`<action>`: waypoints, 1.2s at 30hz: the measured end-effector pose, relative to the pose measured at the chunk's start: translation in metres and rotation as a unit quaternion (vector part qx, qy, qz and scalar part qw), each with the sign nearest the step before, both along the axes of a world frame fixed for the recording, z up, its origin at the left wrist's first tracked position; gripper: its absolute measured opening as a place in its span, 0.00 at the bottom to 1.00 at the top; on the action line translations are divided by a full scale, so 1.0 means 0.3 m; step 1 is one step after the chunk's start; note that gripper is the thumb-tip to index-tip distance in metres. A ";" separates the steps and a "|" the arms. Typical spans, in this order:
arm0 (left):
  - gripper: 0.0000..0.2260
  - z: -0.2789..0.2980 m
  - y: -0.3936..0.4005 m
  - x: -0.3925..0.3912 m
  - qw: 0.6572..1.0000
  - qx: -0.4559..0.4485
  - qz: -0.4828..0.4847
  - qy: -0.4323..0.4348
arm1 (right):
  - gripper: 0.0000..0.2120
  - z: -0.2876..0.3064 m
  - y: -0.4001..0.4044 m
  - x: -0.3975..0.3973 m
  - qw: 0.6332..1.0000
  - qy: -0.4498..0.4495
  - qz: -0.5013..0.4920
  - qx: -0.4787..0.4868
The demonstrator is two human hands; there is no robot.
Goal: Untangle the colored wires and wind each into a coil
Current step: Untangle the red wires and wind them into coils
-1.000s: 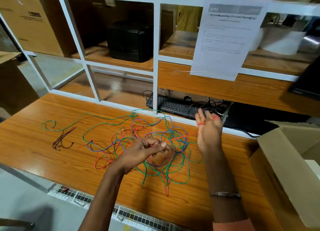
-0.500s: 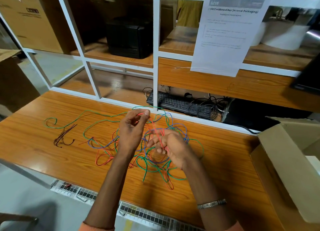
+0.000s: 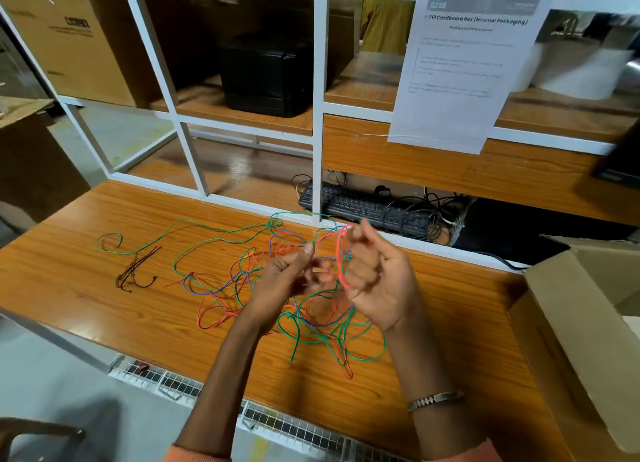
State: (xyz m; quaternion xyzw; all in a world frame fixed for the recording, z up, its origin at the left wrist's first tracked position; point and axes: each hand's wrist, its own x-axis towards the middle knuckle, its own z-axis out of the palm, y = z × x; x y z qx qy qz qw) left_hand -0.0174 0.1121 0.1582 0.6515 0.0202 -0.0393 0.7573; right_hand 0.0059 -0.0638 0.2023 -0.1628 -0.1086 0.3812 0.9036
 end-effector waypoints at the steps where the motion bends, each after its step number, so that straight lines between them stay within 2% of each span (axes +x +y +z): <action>1: 0.20 -0.004 -0.011 -0.011 0.999 -0.002 -0.034 0.023 | 0.20 0.005 -0.024 0.016 0.999 0.004 -0.025 0.035; 3: 0.17 -0.017 -0.035 -0.027 0.994 -0.031 -0.089 0.061 | 0.20 0.012 -0.060 0.038 0.995 0.023 -0.085 0.055; 6: 0.16 -0.019 -0.065 -0.039 0.980 -0.116 -0.114 0.111 | 0.19 -0.005 -0.096 0.074 0.971 0.086 -0.217 0.051; 9: 0.15 -0.021 -0.093 -0.043 0.982 -0.021 -0.158 0.102 | 0.28 -0.072 -0.120 0.104 0.946 0.099 -0.309 0.012; 11: 0.15 -0.035 -0.103 -0.030 0.989 0.059 -0.136 0.031 | 0.25 -0.103 -0.104 0.098 0.928 0.096 -0.352 -0.073; 13: 0.11 -0.047 -0.099 -0.003 0.979 0.158 -0.089 -0.097 | 0.23 -0.135 -0.080 0.101 0.896 0.096 -0.395 -0.178; 15: 0.05 -0.052 -0.094 0.017 0.947 0.246 -0.057 -0.197 | 0.21 -0.159 -0.059 0.091 0.872 0.051 -0.374 -0.311; 18: 0.04 -0.043 -0.093 0.025 0.919 0.284 -0.030 -0.273 | 0.21 -0.163 -0.043 0.074 0.809 -0.018 -0.295 -0.508; 20: 0.01 -0.021 -0.082 0.028 0.900 0.306 -0.018 -0.310 | 0.23 -0.168 -0.041 0.066 0.775 -0.069 -0.241 -0.580; 22: 0.01 -0.003 -0.057 0.039 0.896 0.313 -0.017 -0.314 | 0.23 -0.155 -0.038 0.051 0.787 -0.066 -0.193 -0.583; 24: 0.03 0.002 -0.032 0.049 0.906 0.298 -0.009 -0.299 | 0.13 -0.127 -0.031 0.028 0.829 -0.065 -0.138 -0.538; 25: 0.04 0.002 -0.025 0.049 0.911 0.290 0.003 -0.294 | 0.11 -0.106 -0.027 0.017 0.834 -0.074 -0.108 -0.536; 26: 0.06 -0.002 -0.023 0.050 0.915 0.283 0.013 -0.289 | 0.12 -0.098 -0.024 0.009 0.824 -0.096 -0.078 -0.553; 29: 0.11 -0.009 -0.022 0.048 0.919 0.269 0.024 -0.286 | 0.31 -0.104 -0.002 0.007 0.807 -0.124 -0.012 -0.577; 31: 0.16 -0.017 -0.005 0.061 0.924 0.265 0.029 -0.274 | 0.37 -0.090 0.006 -0.005 0.854 -0.110 0.043 -0.507; 33: 0.17 -0.029 0.017 0.068 0.943 0.230 0.031 -0.238 | 0.42 -0.067 -0.004 -0.019 0.907 -0.106 0.142 -0.382; 36: 0.15 -0.039 0.015 0.059 0.969 0.167 0.002 -0.184 | 0.45 -0.060 -0.036 -0.021 0.948 -0.105 0.199 -0.225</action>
